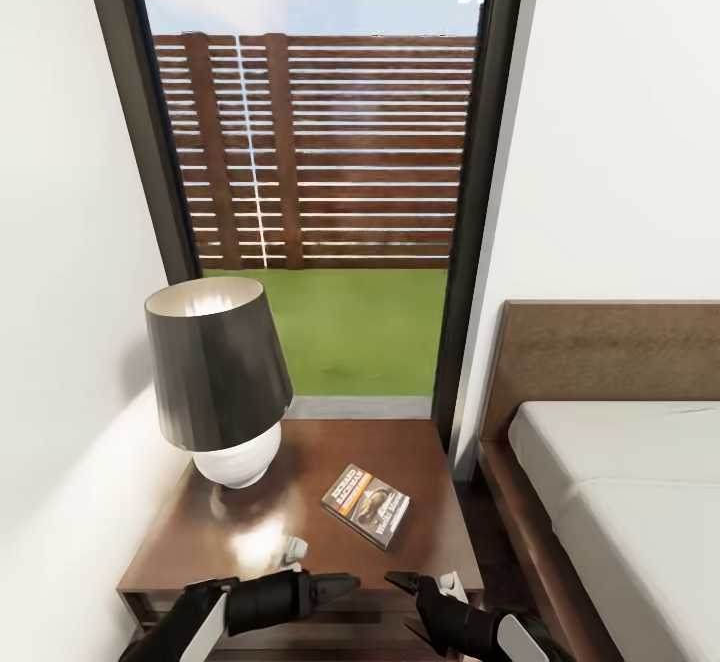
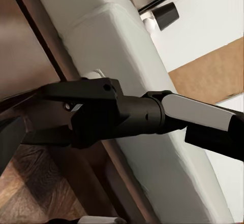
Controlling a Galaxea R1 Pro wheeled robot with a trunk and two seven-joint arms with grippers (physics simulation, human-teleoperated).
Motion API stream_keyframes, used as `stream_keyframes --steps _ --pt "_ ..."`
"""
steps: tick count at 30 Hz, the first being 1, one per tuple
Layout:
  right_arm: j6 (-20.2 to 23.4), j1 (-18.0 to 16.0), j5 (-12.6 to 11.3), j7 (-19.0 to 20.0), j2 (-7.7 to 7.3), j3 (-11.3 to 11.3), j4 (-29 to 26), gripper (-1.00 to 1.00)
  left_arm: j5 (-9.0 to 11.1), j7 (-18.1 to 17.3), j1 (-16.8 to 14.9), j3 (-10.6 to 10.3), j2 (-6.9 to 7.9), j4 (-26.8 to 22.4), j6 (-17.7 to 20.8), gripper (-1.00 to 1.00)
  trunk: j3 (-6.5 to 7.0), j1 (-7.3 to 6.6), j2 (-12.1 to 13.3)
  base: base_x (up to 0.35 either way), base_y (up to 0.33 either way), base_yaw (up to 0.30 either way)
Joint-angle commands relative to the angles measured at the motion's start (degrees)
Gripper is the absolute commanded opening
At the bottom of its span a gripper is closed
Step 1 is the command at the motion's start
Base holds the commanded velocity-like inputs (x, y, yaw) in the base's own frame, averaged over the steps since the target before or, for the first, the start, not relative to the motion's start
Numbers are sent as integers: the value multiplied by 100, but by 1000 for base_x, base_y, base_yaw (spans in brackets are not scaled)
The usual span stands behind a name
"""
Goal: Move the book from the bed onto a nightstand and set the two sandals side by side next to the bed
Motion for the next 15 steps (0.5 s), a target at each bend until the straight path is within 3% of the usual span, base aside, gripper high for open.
stream_keyframes --steps 1,15 --pt "17 -3 -43 -3 -4 28 -1 100 57 66 -3 -32 7 -2 59 100 -6 -1 -2 0 0 0" --pt "17 -3 -43 -3 -3 28 -1 100 52 221 -3 -34 -75 -2 49 100 228 -287 519 0 0 0"
